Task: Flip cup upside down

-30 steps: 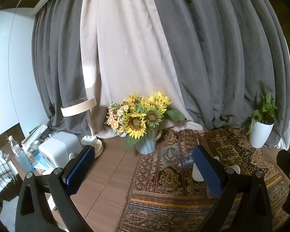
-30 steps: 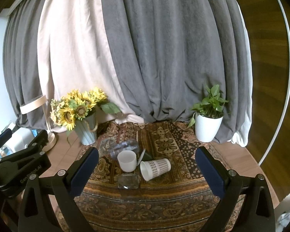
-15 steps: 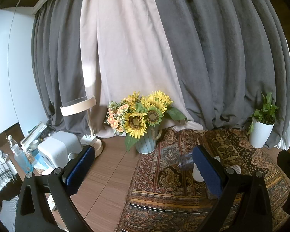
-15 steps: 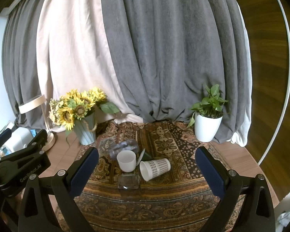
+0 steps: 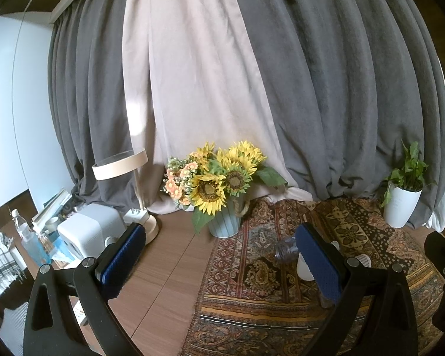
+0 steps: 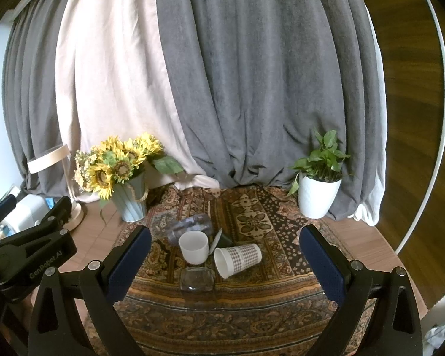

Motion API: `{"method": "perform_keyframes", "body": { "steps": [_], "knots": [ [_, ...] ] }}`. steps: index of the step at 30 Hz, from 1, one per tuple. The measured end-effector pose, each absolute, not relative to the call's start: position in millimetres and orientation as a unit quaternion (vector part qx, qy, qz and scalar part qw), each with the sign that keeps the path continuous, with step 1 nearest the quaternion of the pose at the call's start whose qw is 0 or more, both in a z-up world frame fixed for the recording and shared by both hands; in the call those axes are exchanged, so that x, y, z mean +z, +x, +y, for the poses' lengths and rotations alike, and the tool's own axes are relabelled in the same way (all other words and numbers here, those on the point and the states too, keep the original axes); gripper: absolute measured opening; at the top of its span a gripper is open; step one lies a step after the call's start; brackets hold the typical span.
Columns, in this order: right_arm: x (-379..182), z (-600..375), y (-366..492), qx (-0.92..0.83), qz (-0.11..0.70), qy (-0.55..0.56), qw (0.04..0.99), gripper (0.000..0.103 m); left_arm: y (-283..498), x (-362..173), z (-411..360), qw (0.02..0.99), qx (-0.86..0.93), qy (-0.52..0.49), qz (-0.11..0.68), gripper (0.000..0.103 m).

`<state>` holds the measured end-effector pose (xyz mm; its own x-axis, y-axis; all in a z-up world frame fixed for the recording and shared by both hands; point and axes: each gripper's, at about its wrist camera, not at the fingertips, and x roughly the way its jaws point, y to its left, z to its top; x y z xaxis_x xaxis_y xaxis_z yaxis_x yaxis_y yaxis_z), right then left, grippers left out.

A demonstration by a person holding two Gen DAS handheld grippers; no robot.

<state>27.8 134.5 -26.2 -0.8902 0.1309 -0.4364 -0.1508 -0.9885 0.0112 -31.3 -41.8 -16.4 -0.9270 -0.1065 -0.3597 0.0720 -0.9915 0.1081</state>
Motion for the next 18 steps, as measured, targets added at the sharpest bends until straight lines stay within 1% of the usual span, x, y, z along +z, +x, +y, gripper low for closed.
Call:
{"method": "perform_keyframes", "body": {
  "steps": [18],
  "knots": [
    [-29.1,135.3,23.3,0.971,0.022,-0.226,0.076,0.1,-35.9,-20.6,-41.7,0.034,-0.98,0.189,-0.044,0.103]
  ]
}}
